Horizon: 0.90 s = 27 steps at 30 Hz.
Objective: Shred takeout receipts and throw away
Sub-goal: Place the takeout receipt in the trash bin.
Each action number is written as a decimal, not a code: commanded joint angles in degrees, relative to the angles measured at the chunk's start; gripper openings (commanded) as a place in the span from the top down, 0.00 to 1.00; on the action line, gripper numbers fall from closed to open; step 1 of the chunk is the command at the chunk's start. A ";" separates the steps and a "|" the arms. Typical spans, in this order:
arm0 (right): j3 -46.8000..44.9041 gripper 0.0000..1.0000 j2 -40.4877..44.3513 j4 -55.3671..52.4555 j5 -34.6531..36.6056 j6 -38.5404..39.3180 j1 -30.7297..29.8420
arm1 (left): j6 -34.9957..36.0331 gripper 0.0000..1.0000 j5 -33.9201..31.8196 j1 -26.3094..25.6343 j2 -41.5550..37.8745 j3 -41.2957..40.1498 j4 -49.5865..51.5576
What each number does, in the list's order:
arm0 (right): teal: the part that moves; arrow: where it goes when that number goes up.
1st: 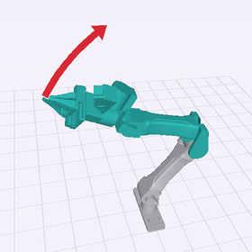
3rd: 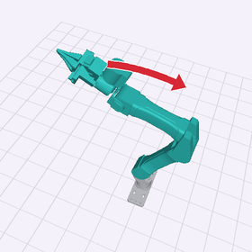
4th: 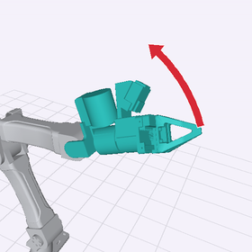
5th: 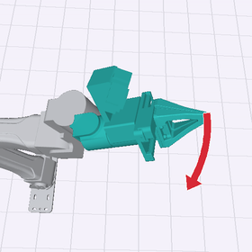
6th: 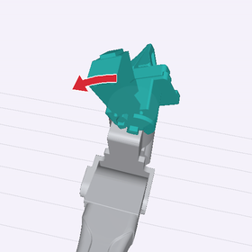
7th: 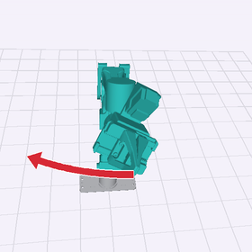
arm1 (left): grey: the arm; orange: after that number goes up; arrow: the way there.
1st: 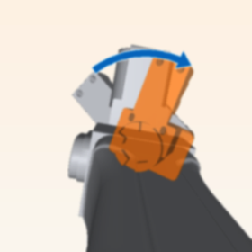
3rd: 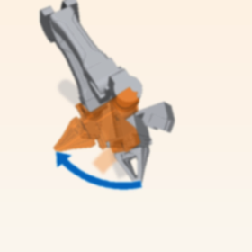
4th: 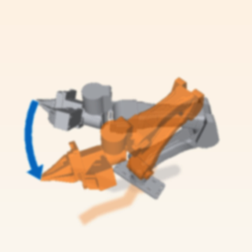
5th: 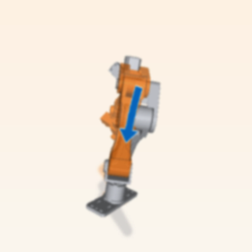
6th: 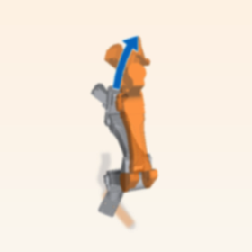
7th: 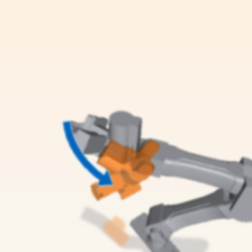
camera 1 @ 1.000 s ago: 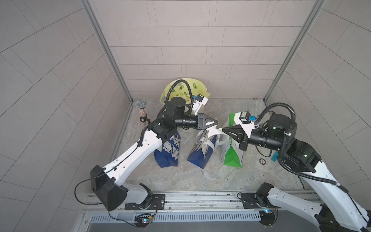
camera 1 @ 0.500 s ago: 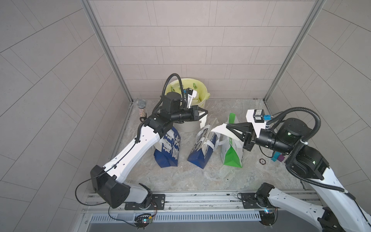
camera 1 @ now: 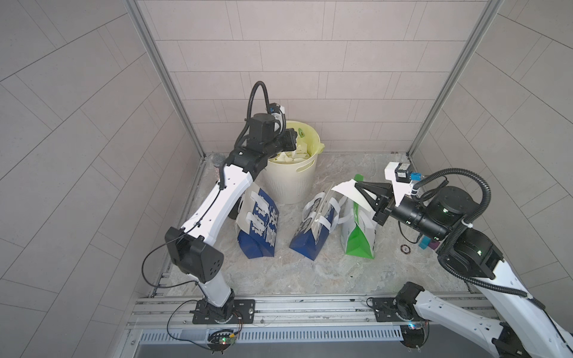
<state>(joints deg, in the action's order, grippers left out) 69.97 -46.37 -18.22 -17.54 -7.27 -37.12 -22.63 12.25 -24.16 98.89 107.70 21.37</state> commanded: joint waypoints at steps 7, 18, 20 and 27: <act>-0.10 1.00 -0.28 -0.03 2.66 -1.24 -0.28 | 6.63 0.48 -9.94 0.64 8.14 7.79 4.47; 0.69 1.00 -2.19 -1.07 3.11 -2.82 -0.18 | 6.77 0.35 -0.62 0.60 2.87 9.81 6.00; 1.03 1.00 -2.82 -1.24 2.35 -3.40 -0.17 | 6.06 0.36 6.10 0.59 -0.56 7.29 4.70; 2.18 1.00 -5.57 0.95 -2.33 -5.69 -0.15 | -1.81 0.37 26.78 0.39 -19.68 -17.11 -15.76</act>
<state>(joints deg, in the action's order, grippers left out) 70.28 -51.57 -19.46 -16.75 -11.44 -37.12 -20.29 27.35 -23.66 85.56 97.91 17.93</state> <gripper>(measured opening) 0.047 0.628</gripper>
